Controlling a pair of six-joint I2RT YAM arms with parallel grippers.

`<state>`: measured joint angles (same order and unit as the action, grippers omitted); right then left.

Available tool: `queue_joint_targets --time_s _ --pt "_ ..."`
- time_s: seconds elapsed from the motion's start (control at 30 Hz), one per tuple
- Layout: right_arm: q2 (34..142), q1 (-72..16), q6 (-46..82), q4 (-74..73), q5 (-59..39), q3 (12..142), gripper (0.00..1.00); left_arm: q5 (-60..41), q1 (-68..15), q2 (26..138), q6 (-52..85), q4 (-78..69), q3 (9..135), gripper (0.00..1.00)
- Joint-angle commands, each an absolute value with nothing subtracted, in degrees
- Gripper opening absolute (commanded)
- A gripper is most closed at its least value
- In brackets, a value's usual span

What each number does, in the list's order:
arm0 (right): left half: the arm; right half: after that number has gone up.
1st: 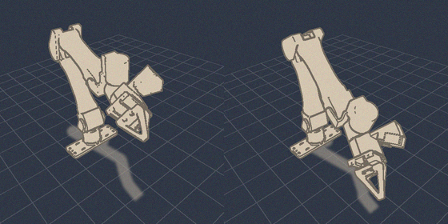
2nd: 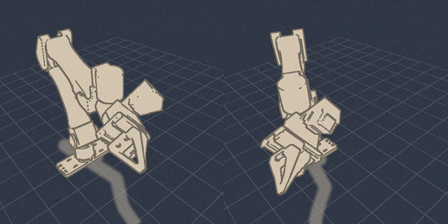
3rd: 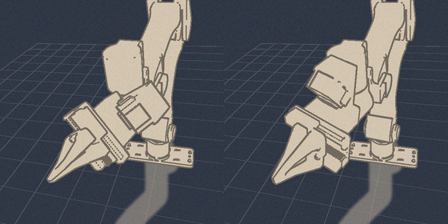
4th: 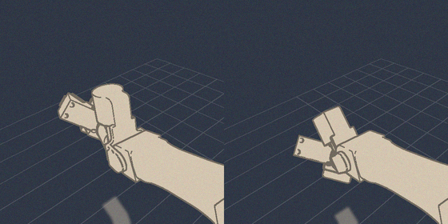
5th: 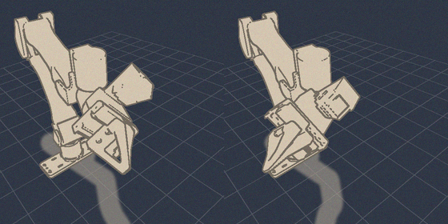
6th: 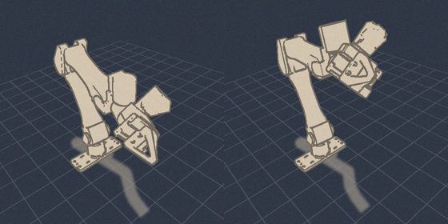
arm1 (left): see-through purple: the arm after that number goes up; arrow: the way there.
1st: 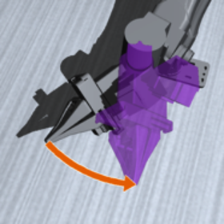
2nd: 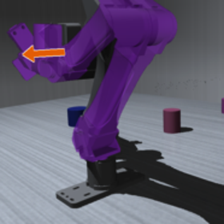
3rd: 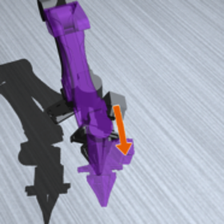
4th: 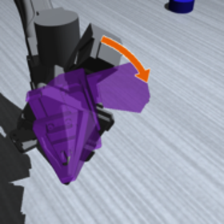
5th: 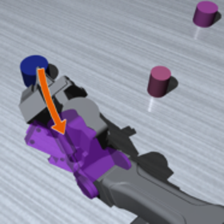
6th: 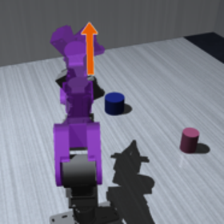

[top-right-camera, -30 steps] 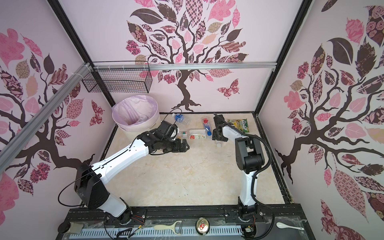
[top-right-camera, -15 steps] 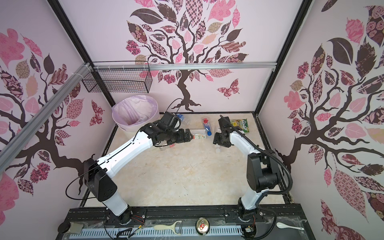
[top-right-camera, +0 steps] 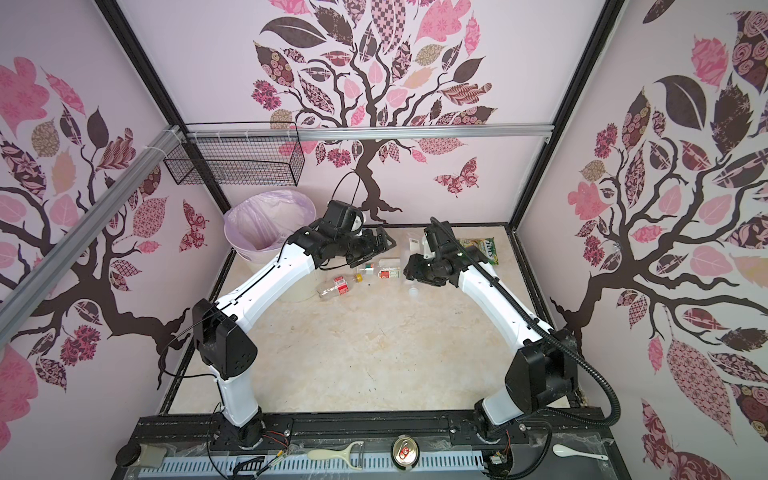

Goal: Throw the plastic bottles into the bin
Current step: 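Grip the frosted bottle's upper end with the left gripper while right holds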

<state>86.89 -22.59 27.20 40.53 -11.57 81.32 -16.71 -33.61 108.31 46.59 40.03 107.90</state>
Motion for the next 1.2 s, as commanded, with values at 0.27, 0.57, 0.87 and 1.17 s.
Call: queue_joint_targets --time_s 0.27,0.57,0.87,1.17 --pt "88.3 -26.8 27.7 39.7 -17.9 84.6 0.48 -17.5 -31.0 108.1 48.0 35.6 106.9 0.98" --pt "87.4 -27.6 29.4 37.3 -19.1 85.8 0.47 -18.5 -30.3 109.3 50.0 34.8 107.8 0.97" --pt "86.5 -28.7 28.2 38.2 -19.6 88.0 0.47 -17.8 -30.3 109.0 51.0 31.7 106.5 0.91" --pt "85.8 -29.5 27.4 38.4 -19.4 88.1 0.47 -17.1 -30.3 108.2 51.2 30.5 105.5 0.77"
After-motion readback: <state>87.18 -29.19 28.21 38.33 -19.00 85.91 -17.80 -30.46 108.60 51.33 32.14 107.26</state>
